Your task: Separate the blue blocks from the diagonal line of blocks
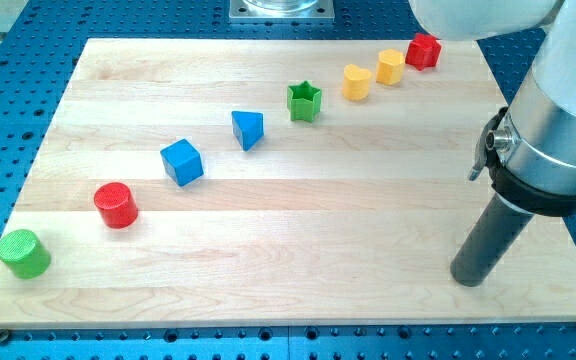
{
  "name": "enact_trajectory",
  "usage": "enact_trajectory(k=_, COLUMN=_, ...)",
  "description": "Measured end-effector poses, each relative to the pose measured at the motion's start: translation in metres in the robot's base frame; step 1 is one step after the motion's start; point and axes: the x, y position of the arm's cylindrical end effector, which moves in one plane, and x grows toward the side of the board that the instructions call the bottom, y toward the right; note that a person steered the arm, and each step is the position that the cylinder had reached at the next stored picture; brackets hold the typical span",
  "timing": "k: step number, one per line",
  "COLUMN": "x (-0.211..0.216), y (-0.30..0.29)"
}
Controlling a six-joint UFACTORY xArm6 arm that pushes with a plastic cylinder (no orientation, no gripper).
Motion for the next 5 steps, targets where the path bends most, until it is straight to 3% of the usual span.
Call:
enact_trajectory(k=3, x=-0.008, y=-0.004)
enact_trajectory(k=5, x=-0.089, y=-0.036)
